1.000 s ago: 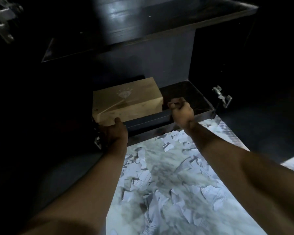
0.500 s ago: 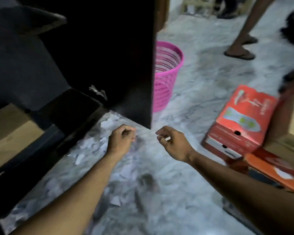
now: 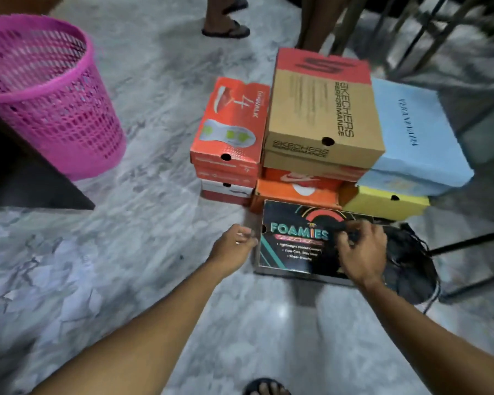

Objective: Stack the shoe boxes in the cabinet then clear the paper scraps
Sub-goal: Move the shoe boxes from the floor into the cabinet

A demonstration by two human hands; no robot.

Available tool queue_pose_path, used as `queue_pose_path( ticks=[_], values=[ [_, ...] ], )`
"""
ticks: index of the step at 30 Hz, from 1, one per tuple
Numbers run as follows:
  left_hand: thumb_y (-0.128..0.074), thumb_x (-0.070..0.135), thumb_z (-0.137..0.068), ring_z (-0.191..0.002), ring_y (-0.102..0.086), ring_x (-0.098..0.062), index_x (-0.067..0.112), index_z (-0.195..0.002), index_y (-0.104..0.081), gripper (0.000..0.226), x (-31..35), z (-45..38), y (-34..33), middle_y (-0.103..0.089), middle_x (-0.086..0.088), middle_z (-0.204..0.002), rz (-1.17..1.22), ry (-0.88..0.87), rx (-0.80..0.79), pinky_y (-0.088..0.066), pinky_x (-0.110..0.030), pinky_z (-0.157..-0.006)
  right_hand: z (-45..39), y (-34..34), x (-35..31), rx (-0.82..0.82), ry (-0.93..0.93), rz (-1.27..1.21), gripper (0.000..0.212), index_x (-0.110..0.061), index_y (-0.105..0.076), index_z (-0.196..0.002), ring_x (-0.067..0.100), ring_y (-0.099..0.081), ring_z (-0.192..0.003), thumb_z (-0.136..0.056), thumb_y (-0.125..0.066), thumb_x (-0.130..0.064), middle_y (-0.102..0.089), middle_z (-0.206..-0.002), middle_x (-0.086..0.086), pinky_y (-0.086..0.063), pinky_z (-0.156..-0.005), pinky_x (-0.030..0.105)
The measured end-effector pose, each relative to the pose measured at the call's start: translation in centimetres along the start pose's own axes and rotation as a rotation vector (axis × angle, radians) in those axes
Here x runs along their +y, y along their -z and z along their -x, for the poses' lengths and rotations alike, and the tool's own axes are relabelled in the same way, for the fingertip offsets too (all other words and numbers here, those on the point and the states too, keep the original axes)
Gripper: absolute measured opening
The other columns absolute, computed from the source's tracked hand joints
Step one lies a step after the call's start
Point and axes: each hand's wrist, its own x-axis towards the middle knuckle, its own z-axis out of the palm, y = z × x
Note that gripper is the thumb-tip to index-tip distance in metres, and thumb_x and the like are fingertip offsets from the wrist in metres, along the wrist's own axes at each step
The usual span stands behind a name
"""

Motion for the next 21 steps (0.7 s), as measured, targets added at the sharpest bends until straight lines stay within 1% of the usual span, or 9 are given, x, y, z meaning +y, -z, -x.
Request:
queue_pose_path(
  ticks=[3, 5, 7, 9, 10, 12, 13, 16, 21],
  values=[
    [-0.063, 0.030, -0.098, -0.111, -0.064, -0.024, 0.019, -0.133, -0.052, 0.038, 0.3, -0.6, -3.2, -0.064, -0.003, -0.125, -0.023, 0.048, -0.046, -0.054, -0.035, -0.089, -0.8, 1.4, 4.1, 0.073, -0.367, 0.001, 0.051, -0.008, -0.056, -0.130, 0.049, -0.045, -0.129, -0.089, -0.071, -0.035, -0.049, -0.135, 0.031, -0.041, -0.104, 0.056],
    [-0.063, 0.032, -0.098, -0.117, -0.063, -0.025, 0.023, -0.142, -0.045, 0.048, 0.3, -0.9, -4.4, -0.061, 0.000, -0.127, -0.008, 0.071, -0.078, -0.053, -0.039, -0.098, -1.2, 1.4, 6.6, -0.018, -0.558, -0.030, 0.070, -0.011, -0.047, -0.141, 0.047, -0.044, -0.135, -0.086, -0.074, -0.044, -0.045, -0.146, 0.027, -0.041, -0.108, 0.058],
    [-0.062, 0.032, -0.099, -0.122, -0.061, -0.026, 0.025, -0.146, -0.040, 0.052, 0.2, -1.0, -5.0, -0.060, -0.001, -0.135, 0.010, 0.091, -0.098, -0.050, -0.042, -0.106, -1.4, 1.1, 7.7, -0.130, -0.607, -0.192, 0.071, -0.015, -0.053, -0.137, 0.042, -0.057, -0.124, -0.079, -0.074, -0.051, -0.059, -0.139, 0.020, -0.049, -0.105, 0.056],
    [-0.062, 0.032, -0.099, -0.119, -0.060, -0.023, 0.025, -0.145, -0.041, 0.050, 0.2, -1.0, -5.2, -0.059, -0.001, -0.138, -0.001, 0.095, -0.085, -0.050, -0.040, -0.104, -1.3, 0.7, 8.1, -0.221, -0.567, -0.248, 0.047, -0.014, -0.068, -0.114, 0.035, -0.067, -0.104, -0.080, -0.075, -0.045, -0.073, -0.113, 0.014, -0.055, -0.096, 0.049],
    [-0.062, 0.033, -0.099, -0.115, -0.060, -0.022, 0.024, -0.144, -0.042, 0.050, 0.2, -0.8, -5.0, -0.060, -0.001, -0.135, -0.039, 0.093, -0.057, -0.051, -0.036, -0.098, -1.4, 0.1, 8.6, -0.233, -0.553, -0.245, 0.045, -0.014, -0.071, -0.104, 0.033, -0.068, -0.097, -0.075, -0.075, -0.049, -0.074, -0.102, 0.011, -0.055, -0.091, 0.045],
    [-0.063, 0.038, -0.097, -0.113, -0.062, -0.025, 0.023, -0.142, -0.043, 0.052, 0.2, -0.2, -4.0, -0.062, -0.001, -0.131, -0.140, 0.093, 0.041, -0.051, -0.033, -0.090, -0.5, 0.0, 7.1, -0.226, -0.531, -0.227, 0.065, -0.010, -0.070, -0.098, 0.033, -0.070, -0.092, -0.060, -0.070, -0.063, -0.075, -0.091, 0.008, -0.053, -0.080, 0.040],
    [-0.065, 0.041, -0.095, -0.114, -0.063, -0.027, 0.024, -0.141, -0.045, 0.053, 0.1, 0.0, -3.1, -0.064, -0.002, -0.132, -0.170, 0.096, 0.088, -0.052, -0.035, -0.091, 0.0, 0.0, 6.1, -0.233, -0.510, -0.236, 0.067, -0.010, -0.068, -0.098, 0.033, -0.070, -0.090, -0.059, -0.070, -0.064, -0.074, -0.089, 0.008, -0.050, -0.075, 0.037],
    [-0.065, 0.039, -0.093, -0.110, -0.066, -0.027, 0.027, -0.135, -0.051, 0.046, -0.5, 1.6, 1.4, -0.069, -0.002, -0.126, -0.204, 0.096, 0.179, -0.052, -0.035, -0.091, 2.4, 0.6, 1.4, -0.286, -0.446, -0.276, 0.046, -0.012, -0.059, -0.102, 0.026, -0.062, -0.086, -0.080, -0.078, -0.047, -0.066, -0.090, 0.002, -0.041, -0.071, 0.035],
    [-0.064, 0.042, -0.092, -0.098, -0.064, -0.021, 0.027, -0.137, -0.049, 0.050, -2.3, 6.4, 11.6, -0.063, 0.006, -0.110, -0.246, 0.116, 0.334, -0.052, -0.032, -0.083, 6.2, -1.0, -5.8, -0.526, -0.228, -0.297, 0.041, -0.015, -0.053, -0.099, 0.027, -0.065, -0.087, -0.089, -0.075, -0.048, -0.066, -0.095, 0.008, -0.049, -0.070, 0.040]
  ],
)
